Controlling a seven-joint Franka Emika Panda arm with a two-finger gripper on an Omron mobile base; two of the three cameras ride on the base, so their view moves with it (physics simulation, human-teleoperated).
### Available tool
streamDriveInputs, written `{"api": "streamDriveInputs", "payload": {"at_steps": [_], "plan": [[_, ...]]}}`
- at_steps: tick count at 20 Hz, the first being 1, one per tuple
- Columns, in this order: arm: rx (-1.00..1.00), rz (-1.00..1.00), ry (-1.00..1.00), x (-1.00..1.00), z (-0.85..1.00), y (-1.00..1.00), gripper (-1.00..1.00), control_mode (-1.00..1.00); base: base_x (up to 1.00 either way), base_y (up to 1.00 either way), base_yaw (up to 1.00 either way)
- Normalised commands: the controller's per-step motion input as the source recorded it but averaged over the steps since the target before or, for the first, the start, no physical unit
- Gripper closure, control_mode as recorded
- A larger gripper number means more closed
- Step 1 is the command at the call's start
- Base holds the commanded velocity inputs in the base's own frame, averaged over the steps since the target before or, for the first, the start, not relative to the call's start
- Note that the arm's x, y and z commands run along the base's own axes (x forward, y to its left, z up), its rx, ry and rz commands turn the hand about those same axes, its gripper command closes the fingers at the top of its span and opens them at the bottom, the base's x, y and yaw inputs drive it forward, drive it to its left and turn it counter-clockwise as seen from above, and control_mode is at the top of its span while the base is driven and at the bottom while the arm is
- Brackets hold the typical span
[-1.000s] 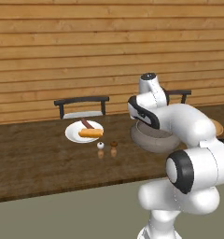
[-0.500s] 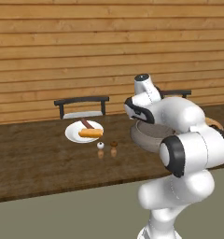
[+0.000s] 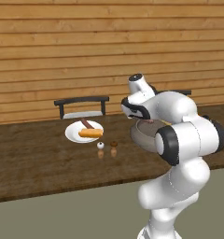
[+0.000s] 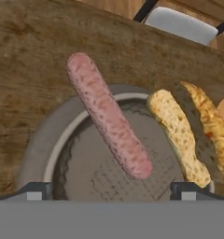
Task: Place one bun and one sausage from the bowl on each plate.
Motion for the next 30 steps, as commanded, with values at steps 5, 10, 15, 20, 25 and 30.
{"api": "streamDriveInputs", "payload": {"at_steps": [5, 10, 15, 20, 25, 30], "plan": [[-0.06, 0.0, 0.0, 0.28, -0.19, -0.02, -1.0, -1.0, 0.0, 0.0, 0.0], [-0.02, 0.03, 0.0, 0.11, -0.19, -0.18, -1.0, -1.0, 0.0, 0.0, 0.0], [0.0, 0.02, 0.0, 0.03, -0.1, -0.14, -1.0, -1.0, 0.0, 0.0, 0.0], [0.0, 0.0, 0.0, 0.04, -0.14, -0.01, -1.0, -1.0, 0.0, 0.0, 0.0], [0.0, 0.0, 0.0, 0.04, -0.17, 0.0, -1.0, -1.0, 0.0, 0.0, 0.0], [0.0, 0.0, 0.0, 0.0, -0.16, 0.0, -1.0, -1.0, 0.0, 0.0, 0.0]]}}
